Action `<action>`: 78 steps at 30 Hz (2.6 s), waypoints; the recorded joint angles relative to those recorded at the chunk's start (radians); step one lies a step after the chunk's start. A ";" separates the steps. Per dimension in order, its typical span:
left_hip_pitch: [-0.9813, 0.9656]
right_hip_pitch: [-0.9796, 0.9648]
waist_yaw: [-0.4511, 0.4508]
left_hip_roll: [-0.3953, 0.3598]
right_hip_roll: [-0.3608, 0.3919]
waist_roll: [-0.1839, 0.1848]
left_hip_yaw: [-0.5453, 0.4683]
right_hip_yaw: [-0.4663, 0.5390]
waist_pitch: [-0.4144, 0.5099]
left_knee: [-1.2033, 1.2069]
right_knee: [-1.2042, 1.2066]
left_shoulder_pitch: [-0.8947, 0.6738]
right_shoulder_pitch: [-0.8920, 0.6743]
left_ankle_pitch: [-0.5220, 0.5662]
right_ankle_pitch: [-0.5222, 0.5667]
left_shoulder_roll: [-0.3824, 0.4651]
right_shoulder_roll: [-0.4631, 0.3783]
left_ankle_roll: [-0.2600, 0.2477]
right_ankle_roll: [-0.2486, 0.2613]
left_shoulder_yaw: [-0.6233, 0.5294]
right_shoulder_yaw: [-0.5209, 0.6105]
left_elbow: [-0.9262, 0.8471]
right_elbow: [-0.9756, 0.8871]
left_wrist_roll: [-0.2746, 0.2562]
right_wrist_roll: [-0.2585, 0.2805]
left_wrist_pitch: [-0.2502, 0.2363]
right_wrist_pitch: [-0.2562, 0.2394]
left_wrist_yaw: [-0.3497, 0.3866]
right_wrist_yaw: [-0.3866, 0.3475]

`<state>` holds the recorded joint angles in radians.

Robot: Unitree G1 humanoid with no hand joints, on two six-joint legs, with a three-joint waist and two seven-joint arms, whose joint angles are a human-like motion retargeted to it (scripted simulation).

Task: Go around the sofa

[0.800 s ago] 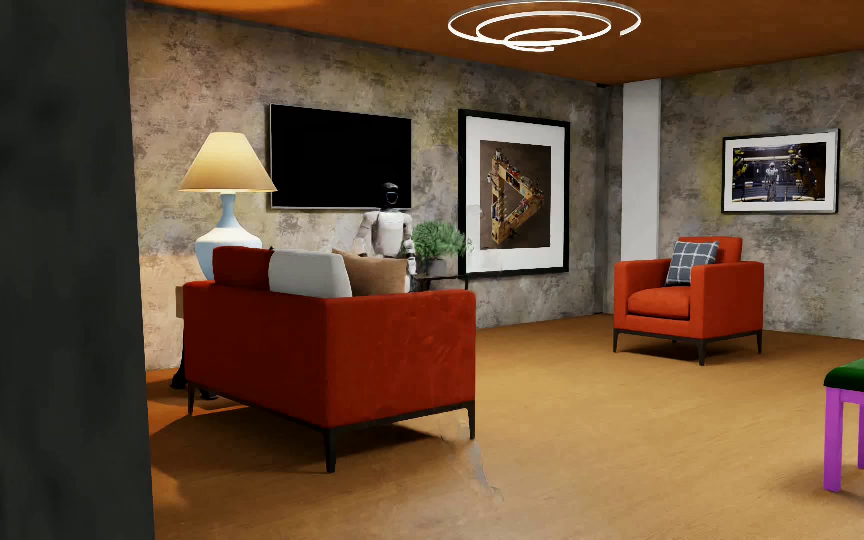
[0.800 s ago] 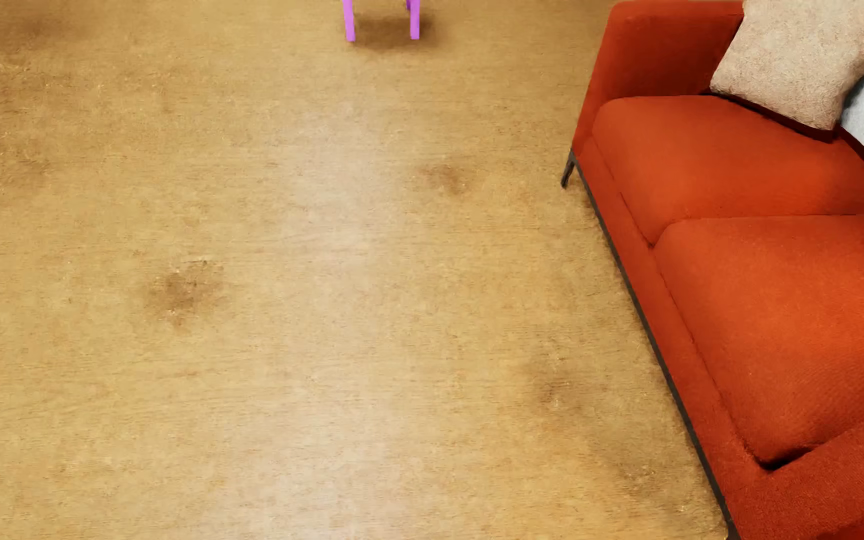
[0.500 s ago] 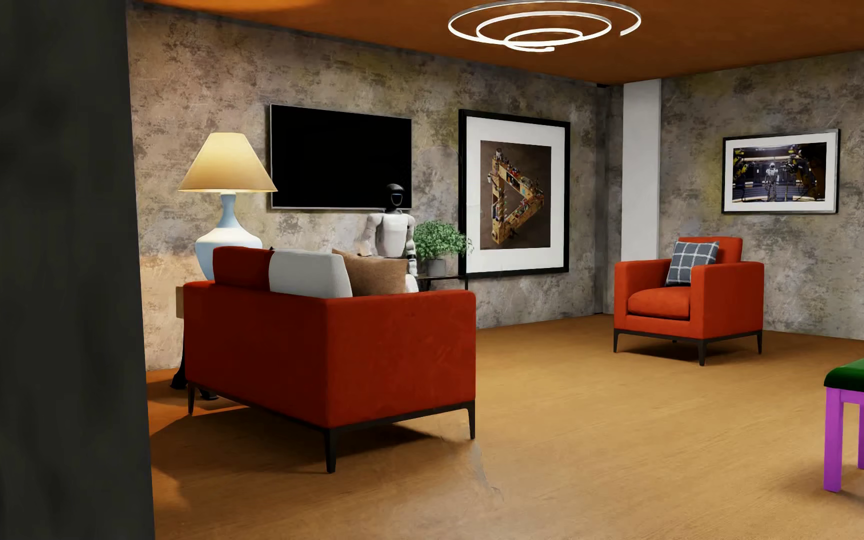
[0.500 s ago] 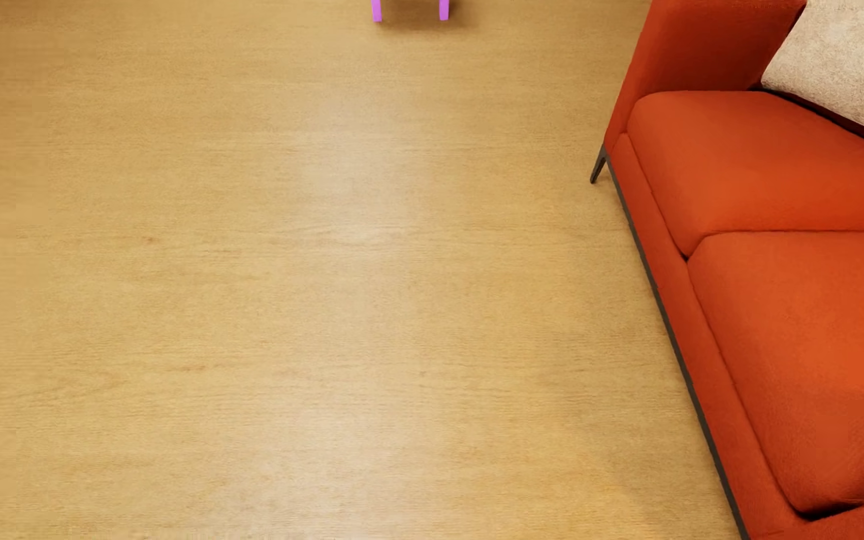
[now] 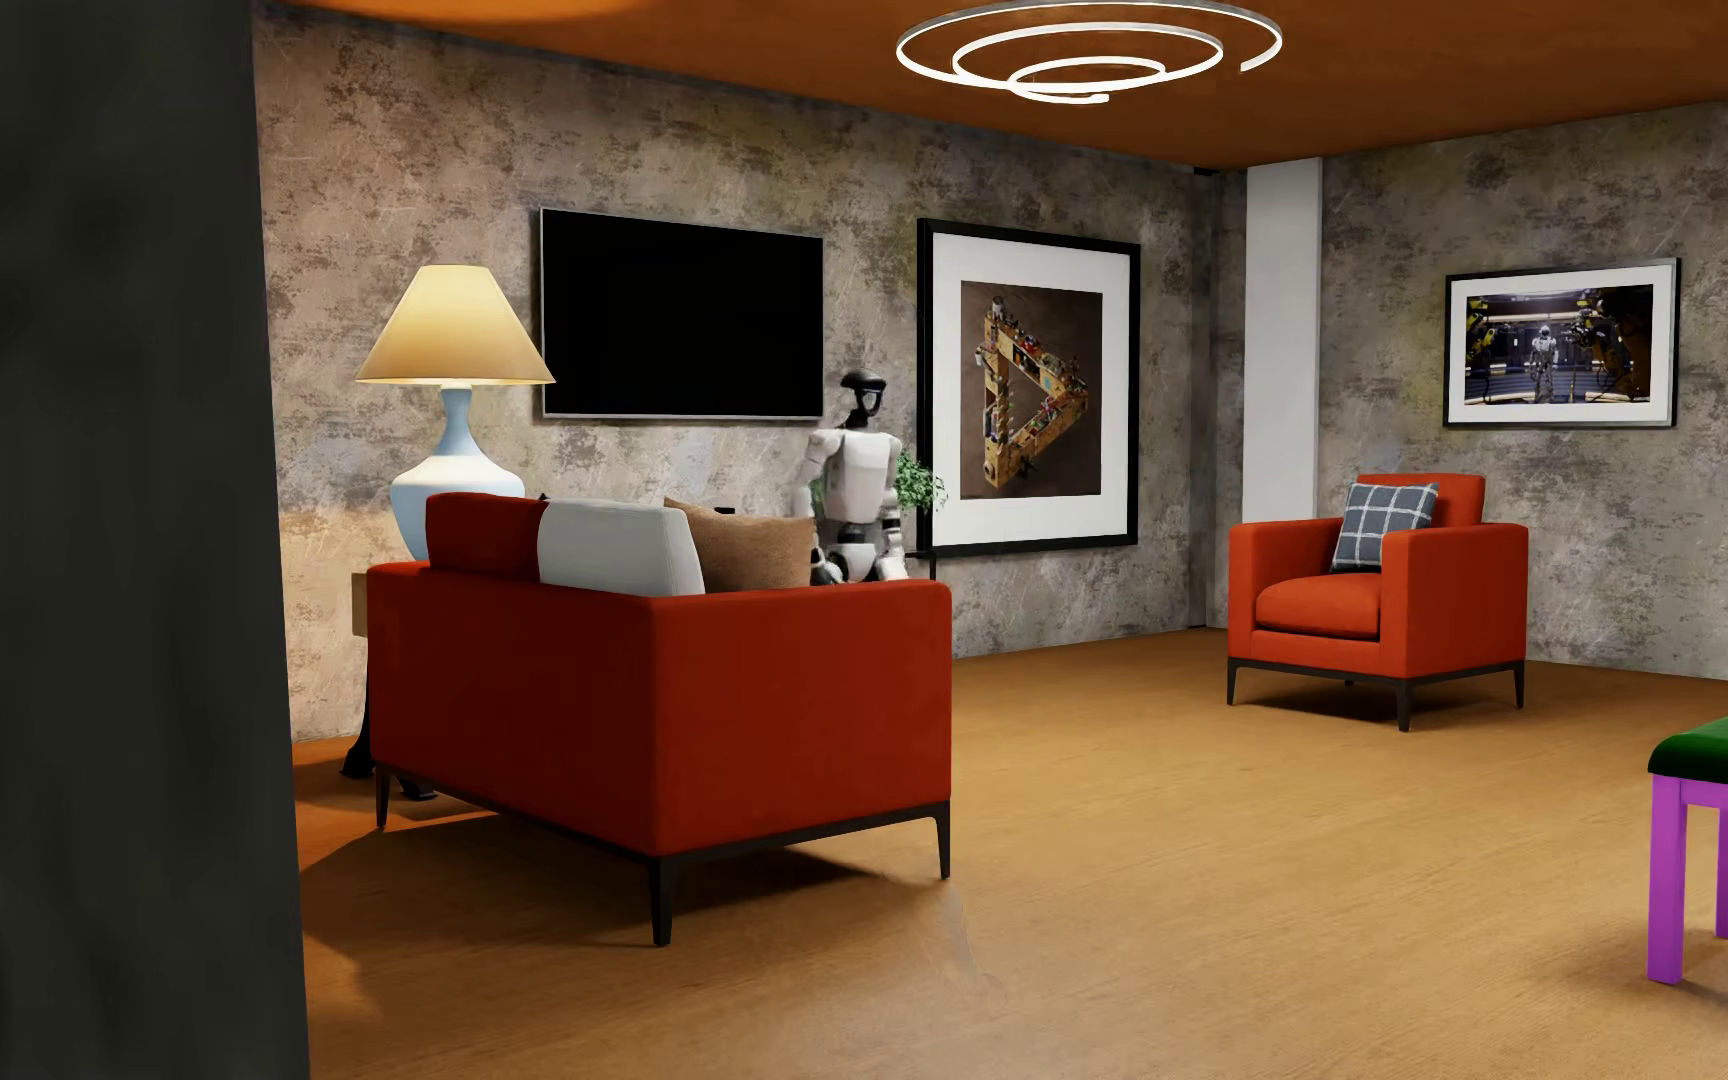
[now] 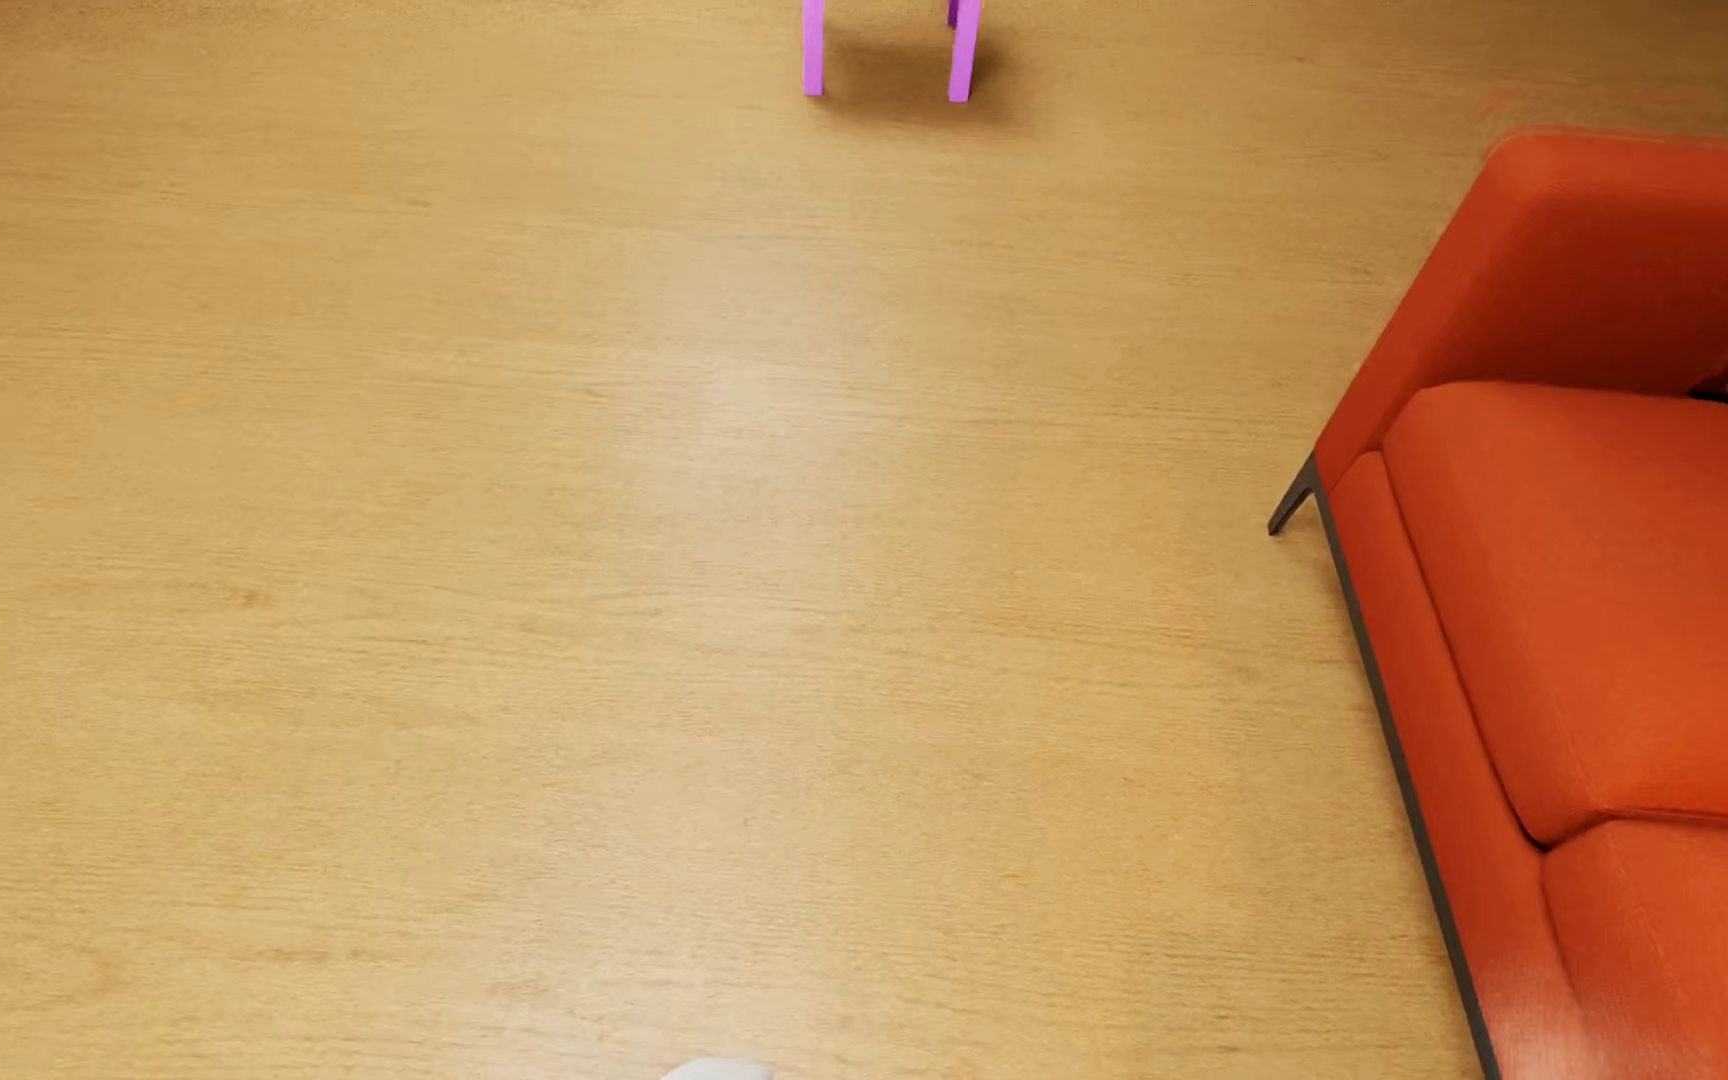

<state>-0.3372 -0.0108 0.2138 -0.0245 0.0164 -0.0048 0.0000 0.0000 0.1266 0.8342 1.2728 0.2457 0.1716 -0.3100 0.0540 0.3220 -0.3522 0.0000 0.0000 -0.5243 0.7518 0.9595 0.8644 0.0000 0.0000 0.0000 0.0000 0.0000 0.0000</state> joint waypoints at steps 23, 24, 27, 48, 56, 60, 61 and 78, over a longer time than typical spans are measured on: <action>-0.007 0.291 0.021 0.168 0.109 0.044 0.000 0.000 -0.035 -0.252 -0.851 0.103 -0.123 0.236 -0.462 0.025 -0.073 0.000 0.000 0.013 -0.096 0.001 -0.092 0.000 0.000 0.000 0.000 0.000 0.000; -0.047 0.322 0.020 0.169 0.111 0.035 0.000 0.000 -0.050 -0.666 -0.850 0.104 -0.145 0.330 -0.475 0.027 -0.072 0.000 0.000 0.018 -0.139 0.015 -0.095 0.000 0.000 0.000 0.000 0.000 0.000; -0.126 0.381 0.093 0.119 0.030 -0.006 0.000 0.000 -0.055 -0.148 -0.683 0.096 -0.113 0.310 -0.263 0.033 -0.071 0.000 0.000 -0.022 -0.229 0.047 -0.132 0.000 0.000 0.000 0.000 0.000 0.000; 0.124 -0.078 -0.092 0.150 0.216 0.035 0.000 0.000 0.015 0.134 -0.696 0.094 0.111 0.087 -0.055 0.041 -0.052 0.000 0.000 0.149 -0.089 -0.050 -0.004 0.000 0.000 0.000 0.000 0.000 0.000; 0.142 0.018 0.053 0.216 0.146 -0.070 0.000 0.000 0.006 -0.121 -0.396 0.142 -0.002 0.285 -0.025 0.071 -0.045 0.000 0.000 0.122 -0.223 0.008 -0.136 0.000 0.000 0.000 0.000 0.000 0.000; 0.313 -0.258 -0.061 0.300 0.065 -0.074 0.000 0.000 -0.014 -0.187 -0.357 0.095 0.039 0.153 0.066 0.093 -0.003 0.000 0.000 0.178 -0.111 -0.050 -0.119 0.000 0.000 0.000 0.000 0.000 0.000; 0.358 -0.310 -0.101 0.311 0.037 -0.064 0.000 0.000 -0.016 -0.195 -0.401 0.098 0.062 0.125 0.054 0.094 0.003 0.000 0.000 0.181 -0.082 -0.084 -0.084 0.000 0.000 0.000 0.000 0.000 0.000; 0.037 -0.054 -0.057 0.167 0.203 0.086 0.000 0.000 0.014 0.411 -0.741 0.128 0.095 0.036 -0.254 0.089 -0.054 0.000 0.000 0.057 -0.056 -0.118 -0.040 0.000 0.000 0.000 0.000 0.000 0.000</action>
<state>-0.3003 -0.0648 0.1564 0.1426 0.2193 0.0807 0.0000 0.0000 0.1407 1.2456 0.5316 0.3738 0.2666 -0.2737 -0.2004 0.4108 -0.4061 0.0000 0.0000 -0.4677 0.6954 0.8419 0.8244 0.0000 0.0000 0.0000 0.0000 0.0000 0.0000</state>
